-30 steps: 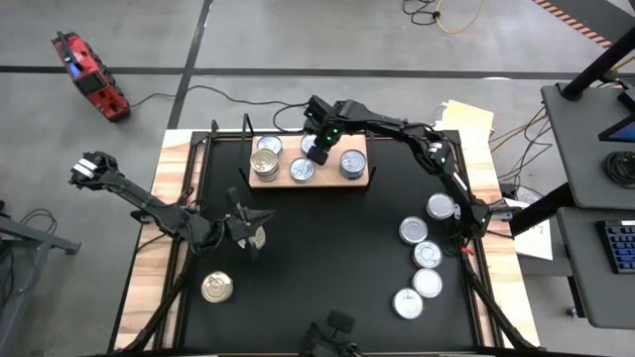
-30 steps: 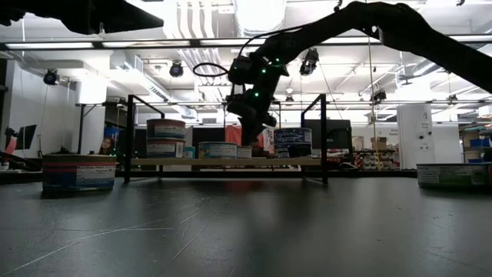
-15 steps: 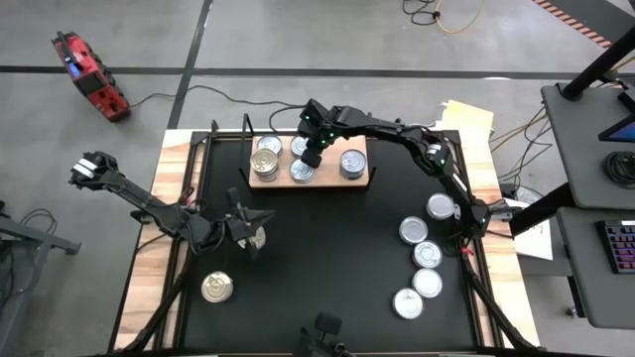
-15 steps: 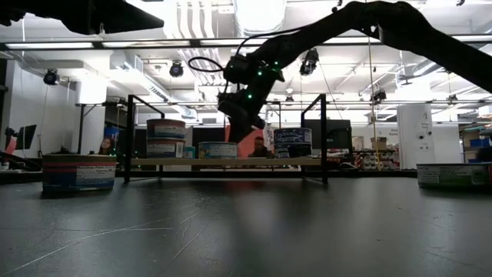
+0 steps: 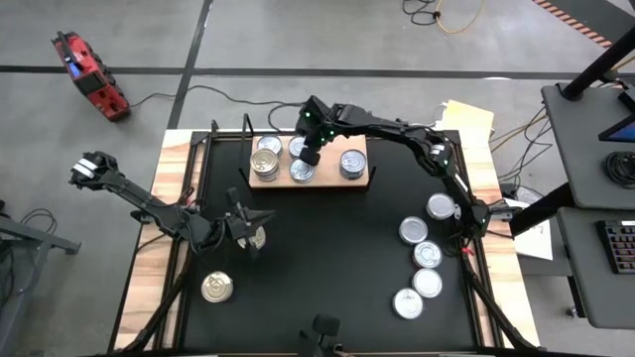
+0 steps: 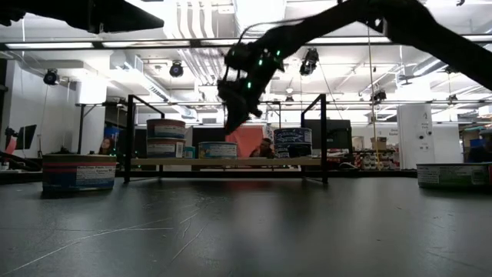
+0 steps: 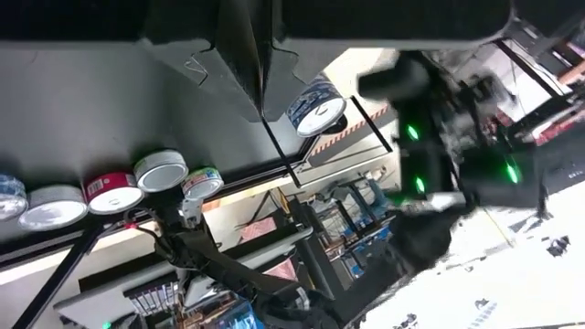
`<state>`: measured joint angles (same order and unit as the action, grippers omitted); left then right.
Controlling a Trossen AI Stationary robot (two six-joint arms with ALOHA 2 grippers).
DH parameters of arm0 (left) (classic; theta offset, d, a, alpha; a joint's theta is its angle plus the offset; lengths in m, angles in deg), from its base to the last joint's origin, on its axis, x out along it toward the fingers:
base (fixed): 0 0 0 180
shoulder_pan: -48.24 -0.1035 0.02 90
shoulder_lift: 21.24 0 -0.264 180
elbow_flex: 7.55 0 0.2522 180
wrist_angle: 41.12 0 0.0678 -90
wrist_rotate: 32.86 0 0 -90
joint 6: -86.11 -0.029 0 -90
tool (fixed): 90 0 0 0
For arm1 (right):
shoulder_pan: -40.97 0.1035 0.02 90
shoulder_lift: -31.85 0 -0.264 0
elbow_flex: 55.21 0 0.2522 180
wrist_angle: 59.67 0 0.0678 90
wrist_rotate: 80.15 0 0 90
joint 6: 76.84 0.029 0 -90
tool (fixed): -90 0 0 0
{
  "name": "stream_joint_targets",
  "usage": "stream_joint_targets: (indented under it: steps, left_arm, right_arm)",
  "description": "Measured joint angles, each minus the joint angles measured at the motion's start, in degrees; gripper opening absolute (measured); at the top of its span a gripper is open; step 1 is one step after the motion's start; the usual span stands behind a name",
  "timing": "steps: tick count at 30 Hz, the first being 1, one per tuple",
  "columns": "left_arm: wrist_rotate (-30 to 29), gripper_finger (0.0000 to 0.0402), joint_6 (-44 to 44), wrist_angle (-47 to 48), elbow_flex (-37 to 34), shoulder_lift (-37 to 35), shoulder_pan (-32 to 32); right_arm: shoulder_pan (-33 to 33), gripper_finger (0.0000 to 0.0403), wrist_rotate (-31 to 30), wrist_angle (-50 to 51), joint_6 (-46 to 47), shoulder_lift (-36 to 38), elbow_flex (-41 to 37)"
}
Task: Stack canned seafood by type on shelf
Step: Put the green tuna can on the shelf
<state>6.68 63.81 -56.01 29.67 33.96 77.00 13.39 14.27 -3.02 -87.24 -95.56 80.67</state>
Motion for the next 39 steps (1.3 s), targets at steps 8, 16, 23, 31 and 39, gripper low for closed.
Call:
stream_joint_targets:
  steps: [8,16,23,31,39]
  left_arm:
    - [0.02,0.0,8.89,0.02,0.0,0.0,0.0]
    - [0.51,0.0,20.75,2.19,0.0,0.02,0.02]
    - [2.01,0.0,21.74,2.6,-0.02,0.02,0.02]
    - [6.82,0.0,27.6,3.0,-0.02,0.02,0.02]
    - [9.57,0.0,38.78,9.91,-0.02,0.02,0.06]
  right_arm:
    - [1.88,0.0009,2.8,1.36,-3.91,7.39,-2.35]
    - [6.64,0.0009,8.62,-14.31,-3.35,24.56,-26.93]
    - [14.09,0.0009,2.75,-33.96,1.21,41.35,-53.14]
    - [22.79,0.0009,-3.72,-46.85,4.84,52.07,-70.07]
    - [30.49,0.0009,-13.39,-50.92,11.22,53.64,-75.58]
